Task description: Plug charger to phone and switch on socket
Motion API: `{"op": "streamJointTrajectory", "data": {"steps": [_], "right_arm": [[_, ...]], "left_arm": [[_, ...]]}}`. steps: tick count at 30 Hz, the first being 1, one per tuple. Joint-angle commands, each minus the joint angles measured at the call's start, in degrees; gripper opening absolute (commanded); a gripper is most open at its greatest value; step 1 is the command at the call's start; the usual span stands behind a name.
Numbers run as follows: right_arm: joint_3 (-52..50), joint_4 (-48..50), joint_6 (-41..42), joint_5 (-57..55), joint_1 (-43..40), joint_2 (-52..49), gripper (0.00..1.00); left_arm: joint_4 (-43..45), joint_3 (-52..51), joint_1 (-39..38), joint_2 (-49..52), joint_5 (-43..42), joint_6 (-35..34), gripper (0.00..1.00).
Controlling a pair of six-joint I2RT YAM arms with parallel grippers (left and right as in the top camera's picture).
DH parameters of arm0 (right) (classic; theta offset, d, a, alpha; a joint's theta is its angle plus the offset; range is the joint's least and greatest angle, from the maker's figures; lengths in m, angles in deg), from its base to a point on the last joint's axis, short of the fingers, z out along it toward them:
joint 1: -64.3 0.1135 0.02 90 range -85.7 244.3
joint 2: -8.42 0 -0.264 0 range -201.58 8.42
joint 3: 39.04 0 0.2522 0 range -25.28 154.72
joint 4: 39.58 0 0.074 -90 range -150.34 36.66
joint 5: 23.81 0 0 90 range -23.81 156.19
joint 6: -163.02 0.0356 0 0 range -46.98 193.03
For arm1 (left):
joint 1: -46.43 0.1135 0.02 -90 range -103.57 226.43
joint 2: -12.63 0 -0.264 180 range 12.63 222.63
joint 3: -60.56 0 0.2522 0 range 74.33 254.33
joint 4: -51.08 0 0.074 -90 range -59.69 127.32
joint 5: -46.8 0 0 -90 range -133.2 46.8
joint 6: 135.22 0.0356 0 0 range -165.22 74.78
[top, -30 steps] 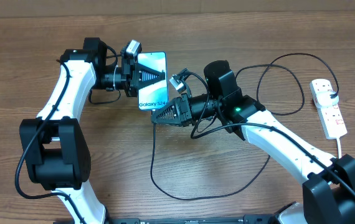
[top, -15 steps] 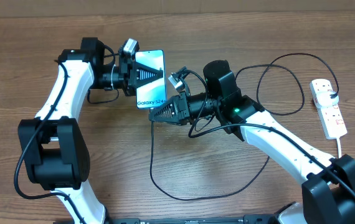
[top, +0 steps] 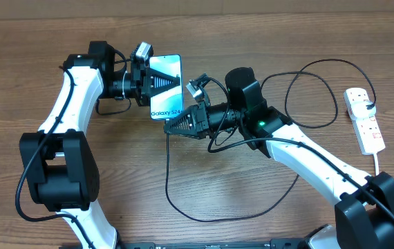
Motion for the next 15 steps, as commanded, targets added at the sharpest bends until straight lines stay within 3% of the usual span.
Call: {"op": "streamJointTrajectory", "data": {"steps": [1, 15], "right_arm": [[1.33, 2.19, -0.37, -9.81, -0.59, 0.63, 0.04], [1.33, 2.56, 0.09, -11.08, -3.65, 0.63, 0.04]], "left_arm": [[-1.31, 0.17, -2.86, -2.36, 0.11, 0.98, 0.04], [-2.47, 0.15, -3.23, -2.36, 0.09, 2.03, 0.04]]}}
